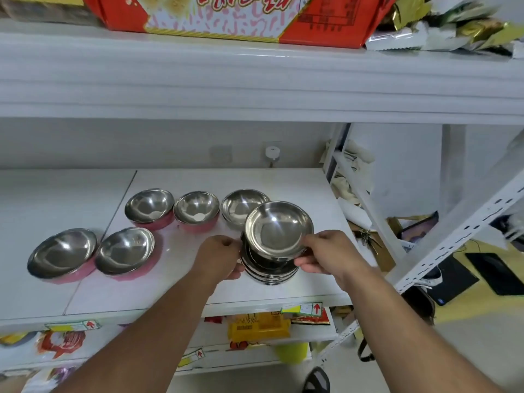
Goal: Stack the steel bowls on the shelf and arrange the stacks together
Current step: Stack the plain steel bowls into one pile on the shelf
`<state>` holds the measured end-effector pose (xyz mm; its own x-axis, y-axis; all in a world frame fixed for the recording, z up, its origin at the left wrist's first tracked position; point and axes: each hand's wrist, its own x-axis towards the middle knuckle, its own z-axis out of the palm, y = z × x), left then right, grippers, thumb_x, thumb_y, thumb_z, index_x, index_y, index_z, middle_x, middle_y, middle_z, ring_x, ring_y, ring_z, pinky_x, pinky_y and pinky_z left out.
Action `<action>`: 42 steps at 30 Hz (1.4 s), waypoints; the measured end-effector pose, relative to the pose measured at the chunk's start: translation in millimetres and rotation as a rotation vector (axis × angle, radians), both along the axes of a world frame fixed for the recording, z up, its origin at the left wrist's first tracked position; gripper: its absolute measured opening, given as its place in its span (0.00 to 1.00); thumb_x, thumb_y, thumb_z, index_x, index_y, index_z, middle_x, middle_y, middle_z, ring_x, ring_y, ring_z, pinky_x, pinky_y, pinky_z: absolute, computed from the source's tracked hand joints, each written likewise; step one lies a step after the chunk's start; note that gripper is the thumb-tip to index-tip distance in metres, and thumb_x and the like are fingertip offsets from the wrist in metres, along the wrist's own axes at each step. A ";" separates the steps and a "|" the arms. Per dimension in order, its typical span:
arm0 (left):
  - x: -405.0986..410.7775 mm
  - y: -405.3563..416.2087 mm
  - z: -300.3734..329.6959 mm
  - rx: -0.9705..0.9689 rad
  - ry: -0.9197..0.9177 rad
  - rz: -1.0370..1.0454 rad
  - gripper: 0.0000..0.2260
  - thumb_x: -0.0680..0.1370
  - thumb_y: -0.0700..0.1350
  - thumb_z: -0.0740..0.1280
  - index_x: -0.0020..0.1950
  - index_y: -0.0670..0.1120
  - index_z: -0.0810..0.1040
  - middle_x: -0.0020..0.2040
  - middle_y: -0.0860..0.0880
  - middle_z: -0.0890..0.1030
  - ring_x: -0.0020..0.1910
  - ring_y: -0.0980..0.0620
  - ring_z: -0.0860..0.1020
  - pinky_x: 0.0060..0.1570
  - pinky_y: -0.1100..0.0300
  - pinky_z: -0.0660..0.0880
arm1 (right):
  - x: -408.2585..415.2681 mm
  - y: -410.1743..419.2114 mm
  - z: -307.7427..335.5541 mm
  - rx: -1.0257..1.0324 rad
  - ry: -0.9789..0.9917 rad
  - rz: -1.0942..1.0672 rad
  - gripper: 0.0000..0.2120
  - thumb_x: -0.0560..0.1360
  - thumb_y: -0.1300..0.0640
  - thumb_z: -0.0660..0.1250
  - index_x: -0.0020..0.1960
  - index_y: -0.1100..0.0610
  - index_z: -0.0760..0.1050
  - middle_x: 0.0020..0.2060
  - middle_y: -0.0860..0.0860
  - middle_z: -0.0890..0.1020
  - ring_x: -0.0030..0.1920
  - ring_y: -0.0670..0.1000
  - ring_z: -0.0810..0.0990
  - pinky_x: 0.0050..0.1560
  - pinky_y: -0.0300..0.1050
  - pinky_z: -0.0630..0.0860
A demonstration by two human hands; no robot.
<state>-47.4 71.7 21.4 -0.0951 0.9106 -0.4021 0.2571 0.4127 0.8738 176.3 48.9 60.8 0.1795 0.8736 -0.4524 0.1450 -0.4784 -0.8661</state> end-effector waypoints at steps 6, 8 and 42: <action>-10.8 -3.5 -7.7 -0.021 -0.051 0.027 0.07 0.82 0.43 0.64 0.52 0.42 0.80 0.47 0.42 0.83 0.35 0.48 0.83 0.33 0.57 0.82 | -3.2 1.6 -11.9 -0.019 -0.119 0.033 0.13 0.80 0.55 0.70 0.48 0.67 0.80 0.37 0.64 0.88 0.31 0.52 0.87 0.32 0.42 0.84; -15.1 -1.1 -9.0 -0.009 -0.066 0.063 0.07 0.82 0.42 0.63 0.51 0.43 0.80 0.46 0.42 0.82 0.35 0.47 0.83 0.33 0.58 0.81 | 2.0 3.9 -10.9 0.003 -0.190 0.008 0.18 0.80 0.49 0.69 0.48 0.65 0.80 0.34 0.62 0.87 0.29 0.51 0.85 0.33 0.43 0.83; 5.6 83.3 -25.9 0.127 -0.195 0.104 0.13 0.81 0.42 0.60 0.57 0.52 0.82 0.54 0.45 0.81 0.50 0.51 0.75 0.54 0.58 0.74 | -14.4 163.4 -32.8 -0.009 0.048 0.243 0.13 0.80 0.62 0.62 0.48 0.63 0.85 0.55 0.66 0.84 0.58 0.58 0.84 0.61 0.48 0.79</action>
